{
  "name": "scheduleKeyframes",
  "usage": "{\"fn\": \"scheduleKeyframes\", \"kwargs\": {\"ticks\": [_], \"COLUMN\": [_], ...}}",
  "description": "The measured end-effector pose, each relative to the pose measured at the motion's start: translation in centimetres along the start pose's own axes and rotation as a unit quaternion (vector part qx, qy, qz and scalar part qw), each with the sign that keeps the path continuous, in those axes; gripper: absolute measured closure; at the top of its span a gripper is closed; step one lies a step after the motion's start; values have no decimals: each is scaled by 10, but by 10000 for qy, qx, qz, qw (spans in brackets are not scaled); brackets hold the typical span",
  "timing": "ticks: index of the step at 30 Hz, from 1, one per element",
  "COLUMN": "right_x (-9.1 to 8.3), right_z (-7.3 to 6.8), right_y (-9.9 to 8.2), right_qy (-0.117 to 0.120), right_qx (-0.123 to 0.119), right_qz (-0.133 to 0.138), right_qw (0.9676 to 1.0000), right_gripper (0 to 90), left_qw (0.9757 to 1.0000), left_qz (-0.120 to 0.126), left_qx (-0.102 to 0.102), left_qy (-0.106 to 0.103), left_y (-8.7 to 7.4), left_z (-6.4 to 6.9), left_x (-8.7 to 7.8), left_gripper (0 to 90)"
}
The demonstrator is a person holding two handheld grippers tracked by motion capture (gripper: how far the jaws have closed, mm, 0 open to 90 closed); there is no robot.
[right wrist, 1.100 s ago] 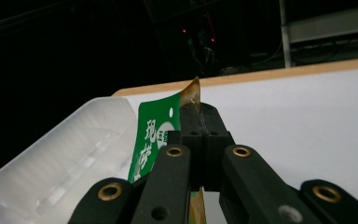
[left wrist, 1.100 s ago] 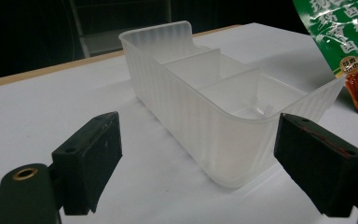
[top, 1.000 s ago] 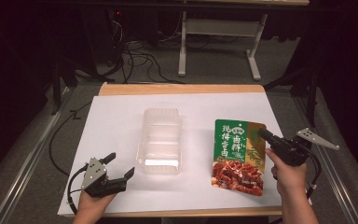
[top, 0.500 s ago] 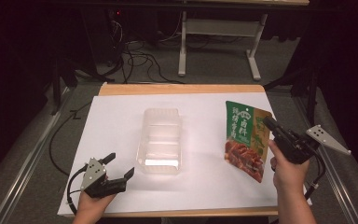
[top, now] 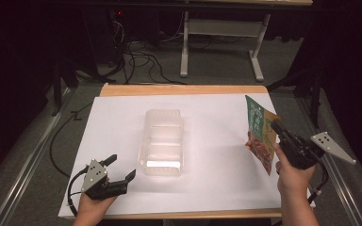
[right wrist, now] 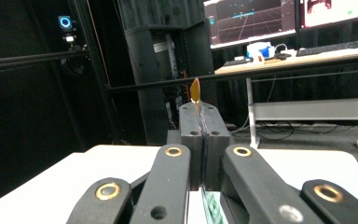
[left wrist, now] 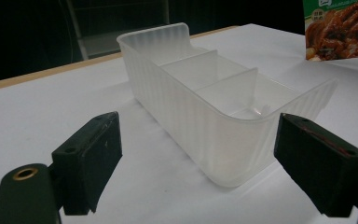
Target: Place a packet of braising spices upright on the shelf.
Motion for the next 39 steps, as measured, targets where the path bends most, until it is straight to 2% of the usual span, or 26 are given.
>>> {"fn": "scheduleKeyframes", "kwargs": {"ticks": [2,3,9,18,23,27,32,39], "right_x": [-3,-10,-28,-57,-62,-64,-58,-55], "right_z": [-1,-2,0,11,15,18,22,25], "right_y": [-1,-3,-11,-17,-18,-21,-32,-44], "right_qy": [-12,-98,-266,-487,-491,-403,-361,-364], "right_qx": [20,11,-5,41,55,102,197,176], "right_qz": [-23,-50,-131,13,-2,-106,-437,-707], "right_qw": [10000,9999,9996,9988,9988,9991,9982,9967], "right_gripper": [900,900,900,896,881,816,697,653], "left_qw": [10000,10000,10000,9999,10000,10000,9999,9999], "left_qz": [3,12,-14,-15,6,-7,-3,39], "left_qx": [12,18,37,66,27,24,44,3], "left_qy": [-4,-15,-61,-80,-52,-67,-98,-93], "left_y": [0,0,-1,0,1,1,2,3], "left_z": [1,1,1,2,2,2,3,0], "left_x": [0,0,0,1,3,5,6,5], "left_gripper": [158,158,158,158,158,158,158,159]}}
Point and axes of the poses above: each handheld gripper's, and its own axes: x roughly forward along the jaws, y roughly out of its top, z roughly to its right, the point moved 7 cm from there along x, roughly forward along the jaws, and after that the axes turned 11 degrees about y, right-handed, at the moved point
